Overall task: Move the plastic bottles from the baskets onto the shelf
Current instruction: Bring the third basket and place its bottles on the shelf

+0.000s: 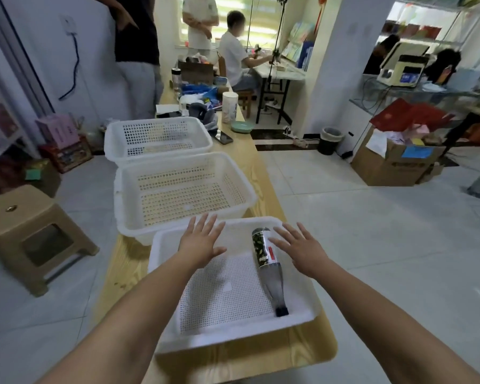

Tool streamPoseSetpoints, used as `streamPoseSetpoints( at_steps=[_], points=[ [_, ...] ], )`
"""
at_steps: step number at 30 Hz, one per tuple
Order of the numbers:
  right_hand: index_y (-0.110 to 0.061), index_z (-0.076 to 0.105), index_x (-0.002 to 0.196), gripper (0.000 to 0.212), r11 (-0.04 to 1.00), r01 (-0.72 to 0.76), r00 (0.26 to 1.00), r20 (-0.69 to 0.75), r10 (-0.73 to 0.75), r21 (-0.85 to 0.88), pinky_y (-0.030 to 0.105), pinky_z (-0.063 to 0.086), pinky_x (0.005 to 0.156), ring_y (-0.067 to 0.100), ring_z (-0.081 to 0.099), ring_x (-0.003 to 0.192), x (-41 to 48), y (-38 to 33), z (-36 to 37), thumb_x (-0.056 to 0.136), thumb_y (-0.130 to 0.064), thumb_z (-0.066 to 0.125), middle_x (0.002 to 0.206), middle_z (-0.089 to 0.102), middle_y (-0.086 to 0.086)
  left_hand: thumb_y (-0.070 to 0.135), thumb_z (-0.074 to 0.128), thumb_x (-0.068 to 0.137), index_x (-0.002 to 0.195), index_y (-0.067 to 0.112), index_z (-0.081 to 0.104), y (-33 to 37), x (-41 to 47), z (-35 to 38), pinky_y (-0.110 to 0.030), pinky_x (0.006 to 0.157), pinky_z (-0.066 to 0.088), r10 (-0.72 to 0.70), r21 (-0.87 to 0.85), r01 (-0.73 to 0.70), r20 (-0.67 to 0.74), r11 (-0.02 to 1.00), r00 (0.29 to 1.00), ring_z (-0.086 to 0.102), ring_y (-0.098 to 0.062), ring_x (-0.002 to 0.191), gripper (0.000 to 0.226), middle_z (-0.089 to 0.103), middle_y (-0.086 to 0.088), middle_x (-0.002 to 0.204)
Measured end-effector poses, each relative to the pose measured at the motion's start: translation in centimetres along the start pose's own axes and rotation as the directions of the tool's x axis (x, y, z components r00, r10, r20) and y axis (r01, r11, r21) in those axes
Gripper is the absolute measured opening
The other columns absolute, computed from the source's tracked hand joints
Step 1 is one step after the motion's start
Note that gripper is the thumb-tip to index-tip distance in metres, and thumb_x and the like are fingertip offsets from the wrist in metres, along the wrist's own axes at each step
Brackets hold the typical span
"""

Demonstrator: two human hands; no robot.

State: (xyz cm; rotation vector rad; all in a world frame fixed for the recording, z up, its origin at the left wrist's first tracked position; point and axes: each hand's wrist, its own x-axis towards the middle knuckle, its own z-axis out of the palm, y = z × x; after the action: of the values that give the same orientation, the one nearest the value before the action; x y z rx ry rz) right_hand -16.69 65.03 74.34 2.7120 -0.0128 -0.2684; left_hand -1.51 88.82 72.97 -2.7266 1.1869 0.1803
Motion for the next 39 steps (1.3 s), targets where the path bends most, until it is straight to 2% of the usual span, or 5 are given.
streamPoseSetpoints(
  at_steps=[3, 10, 17, 21, 39],
  points=[
    [-0.032, 0.042, 0.142, 0.089, 0.978, 0.207, 0.978, 0.013, -0.207, -0.037, 0.048, 0.021, 0.114, 0.025, 0.033, 0.140, 2.6, 0.2, 1.3, 0.065, -0.013, 0.080, 0.151, 0.036, 0.004, 0.059, 0.021, 0.098, 0.153, 0.024, -0.009, 0.9, 2.0, 0.0, -0.045, 0.119, -0.011, -0.058, -0.006, 0.058, -0.009, 0.998, 0.998, -0.018, -0.023, 0.147, 0.071, -0.018, -0.003, 0.160],
    [-0.027, 0.023, 0.149, 0.056, 0.884, 0.467, 0.883, 0.043, -0.467, -0.008, 0.041, -0.020, 0.112, 0.025, -0.014, 0.146, 5.8, -1.0, 4.7, 0.098, -0.014, 0.043, 0.161, -0.002, -0.002, 0.060, 0.021, 0.097, 0.153, 0.024, -0.011, 1.6, 4.0, 1.5, -0.045, 0.117, -0.012, -0.140, 0.013, 0.140, 0.092, 0.990, 0.986, -0.020, -0.023, 0.146, 0.074, -0.020, -0.003, 0.160],
    [-0.023, 0.044, 0.137, 0.052, 0.873, 0.481, 0.876, 0.013, -0.482, -0.084, 0.045, -0.007, 0.116, 0.028, 0.003, 0.147, 7.7, 0.0, 4.5, 0.089, -0.011, 0.059, 0.157, 0.022, 0.001, 0.059, 0.021, 0.098, 0.152, 0.023, -0.013, 0.7, 4.2, 2.2, -0.044, 0.117, -0.013, -0.201, -0.009, 0.205, 0.152, 0.979, 0.968, -0.022, -0.022, 0.146, 0.074, -0.022, -0.003, 0.159],
    [-0.032, 0.070, 0.083, 0.060, 0.891, 0.450, 0.891, -0.035, -0.452, -0.064, 0.043, 0.044, 0.100, 0.025, 0.059, 0.117, 8.3, 0.2, 5.0, 0.028, -0.029, 0.096, 0.108, 0.067, -0.007, 0.059, 0.022, 0.098, 0.152, 0.023, -0.014, 0.6, 3.9, 2.8, -0.044, 0.117, -0.014, -0.207, -0.025, 0.214, 0.160, 0.977, 0.965, -0.022, -0.022, 0.145, 0.075, -0.023, -0.003, 0.159],
    [-0.020, 0.049, 0.125, 0.062, 0.948, 0.148, 0.988, -0.093, -0.126, 0.283, 0.062, 0.024, 0.105, 0.033, 0.034, 0.136, 6.2, -1.7, 2.2, 0.069, -0.005, 0.072, 0.142, 0.044, -0.001, 0.060, 0.023, 0.097, 0.153, 0.023, -0.013, -2.5, 2.1, 2.0, -0.044, 0.117, -0.012, -0.071, 0.028, 0.069, 0.098, 0.997, 0.993, -0.019, -0.023, 0.147, 0.076, -0.020, -0.004, 0.159]
  ],
)
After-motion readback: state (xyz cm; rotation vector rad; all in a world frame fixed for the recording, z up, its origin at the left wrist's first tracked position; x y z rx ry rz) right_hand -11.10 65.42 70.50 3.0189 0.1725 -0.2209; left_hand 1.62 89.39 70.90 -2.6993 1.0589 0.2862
